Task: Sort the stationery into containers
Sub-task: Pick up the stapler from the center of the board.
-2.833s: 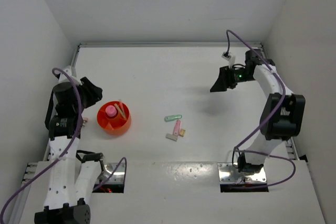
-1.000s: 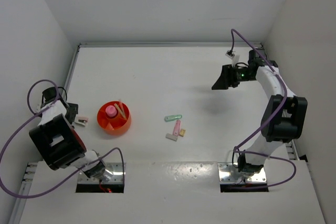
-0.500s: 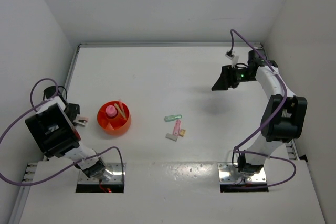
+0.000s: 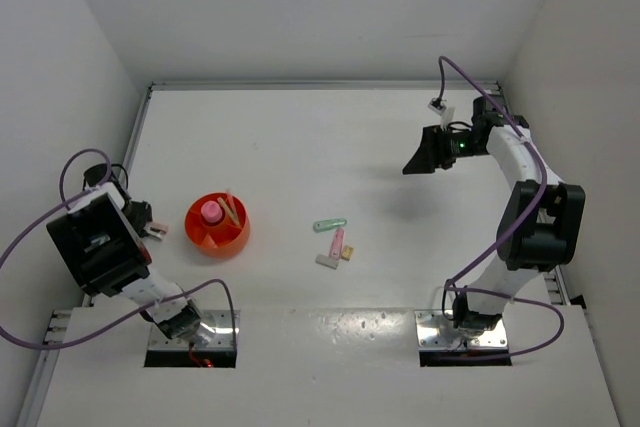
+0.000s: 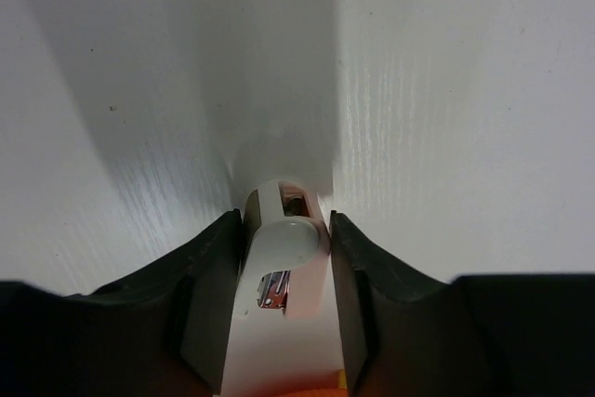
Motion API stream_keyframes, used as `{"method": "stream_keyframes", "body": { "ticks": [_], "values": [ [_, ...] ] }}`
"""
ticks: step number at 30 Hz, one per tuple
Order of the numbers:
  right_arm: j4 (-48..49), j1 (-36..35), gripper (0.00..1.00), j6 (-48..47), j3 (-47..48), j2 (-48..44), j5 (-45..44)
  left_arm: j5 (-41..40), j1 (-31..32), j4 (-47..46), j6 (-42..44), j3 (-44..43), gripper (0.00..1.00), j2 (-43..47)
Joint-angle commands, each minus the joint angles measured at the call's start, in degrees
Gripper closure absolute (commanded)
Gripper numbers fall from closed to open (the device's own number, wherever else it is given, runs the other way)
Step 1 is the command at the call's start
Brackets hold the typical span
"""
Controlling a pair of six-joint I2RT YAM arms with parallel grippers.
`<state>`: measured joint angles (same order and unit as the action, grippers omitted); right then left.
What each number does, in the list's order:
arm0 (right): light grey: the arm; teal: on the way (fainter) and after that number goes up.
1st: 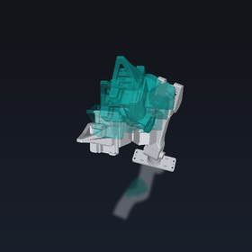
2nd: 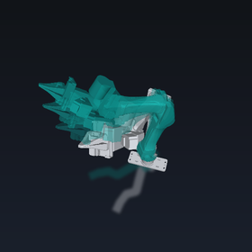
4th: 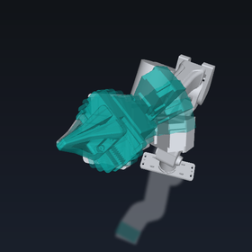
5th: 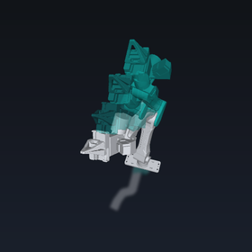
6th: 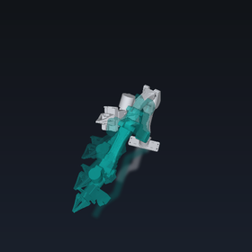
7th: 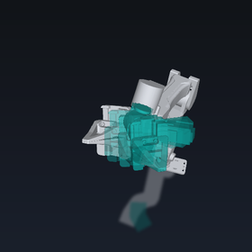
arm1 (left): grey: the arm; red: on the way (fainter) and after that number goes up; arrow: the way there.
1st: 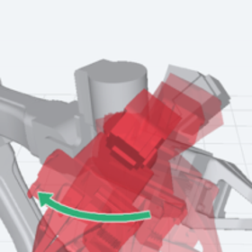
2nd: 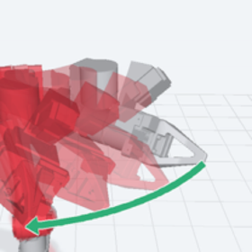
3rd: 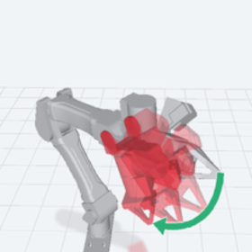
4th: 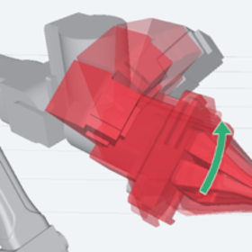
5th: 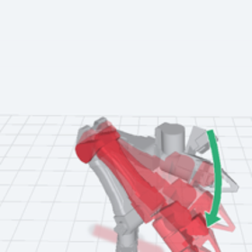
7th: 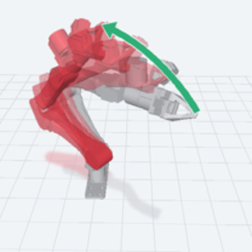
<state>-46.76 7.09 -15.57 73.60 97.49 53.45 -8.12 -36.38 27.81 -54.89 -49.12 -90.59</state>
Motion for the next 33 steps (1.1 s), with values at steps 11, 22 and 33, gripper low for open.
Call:
{"method": "stream_keyframes", "body": {
  "ticks": [11,22,33],
  "values": [
    [-1.0,0.3,0.34,-2.4,0.5,-4.5,3.7,1.6,3.0,0.9,6.3,-2.6,0.85,7.3],
    [-10.4,0.3,0.77,-10.4,3.4,-3.4,10.9,0.3,16.1,5.3,18.6,-9.2,1.0,27.1],
    [-12.9,-0.2,0.86,-12.0,3.4,-3.4,12.6,1.8,26.6,7.4,26.8,-6.0,1.0,41.8]
  ]
}}
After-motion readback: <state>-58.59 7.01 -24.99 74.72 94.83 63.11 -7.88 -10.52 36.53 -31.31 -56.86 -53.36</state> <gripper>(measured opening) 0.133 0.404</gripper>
